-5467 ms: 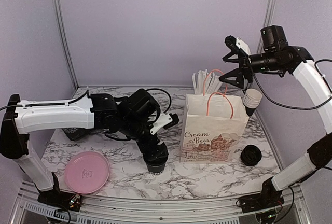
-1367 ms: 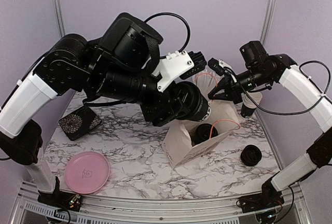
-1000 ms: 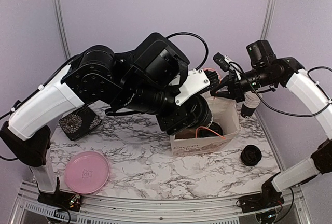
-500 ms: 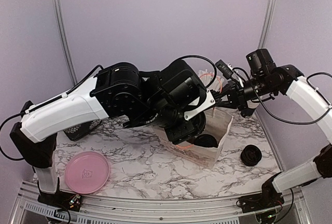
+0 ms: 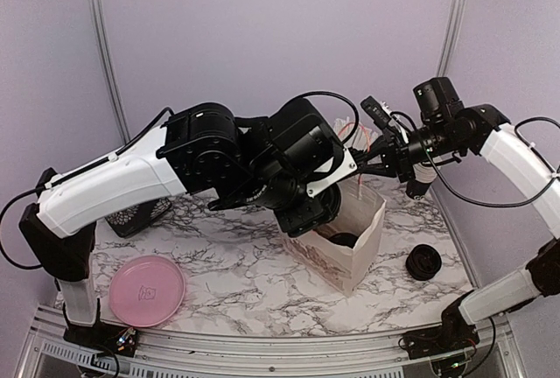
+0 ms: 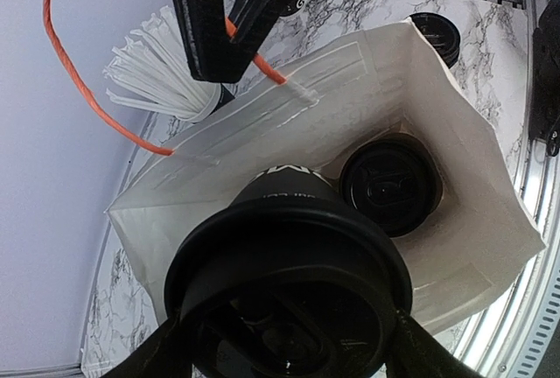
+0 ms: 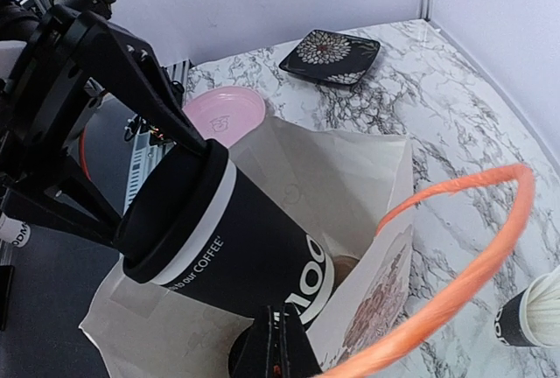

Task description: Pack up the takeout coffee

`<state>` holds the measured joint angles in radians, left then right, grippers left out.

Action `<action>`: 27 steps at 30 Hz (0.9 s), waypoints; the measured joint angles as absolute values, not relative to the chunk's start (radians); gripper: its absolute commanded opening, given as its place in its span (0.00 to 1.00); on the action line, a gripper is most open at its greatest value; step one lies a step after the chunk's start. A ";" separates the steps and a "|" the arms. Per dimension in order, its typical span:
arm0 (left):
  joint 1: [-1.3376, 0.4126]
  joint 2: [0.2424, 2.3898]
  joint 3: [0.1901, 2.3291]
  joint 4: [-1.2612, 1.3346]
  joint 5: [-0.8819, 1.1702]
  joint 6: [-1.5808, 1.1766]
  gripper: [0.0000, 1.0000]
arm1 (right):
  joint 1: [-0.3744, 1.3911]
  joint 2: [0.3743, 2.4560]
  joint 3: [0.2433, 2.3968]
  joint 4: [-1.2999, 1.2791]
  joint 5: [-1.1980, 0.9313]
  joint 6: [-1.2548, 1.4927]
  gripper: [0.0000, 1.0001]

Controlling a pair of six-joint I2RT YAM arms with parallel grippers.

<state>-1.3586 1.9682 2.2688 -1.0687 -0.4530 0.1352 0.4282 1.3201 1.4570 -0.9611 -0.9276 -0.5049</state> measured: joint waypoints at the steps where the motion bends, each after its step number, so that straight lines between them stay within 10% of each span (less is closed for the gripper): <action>1: -1.354 1.968 2.269 -1.069 -0.453 0.135 0.65 | 0.428 1.340 1.478 -0.961 -0.916 -0.514 0.00; 27: -1.314 1.910 2.190 -1.069 -0.458 0.063 0.65 | 0.495 1.419 1.551 -1.115 -0.910 -0.861 0.02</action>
<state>-1.3140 1.9099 2.1902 -1.0695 -0.4583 0.0628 0.4953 1.4193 1.5513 -1.1152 -0.9096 -0.8608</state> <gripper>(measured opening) 0.727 0.013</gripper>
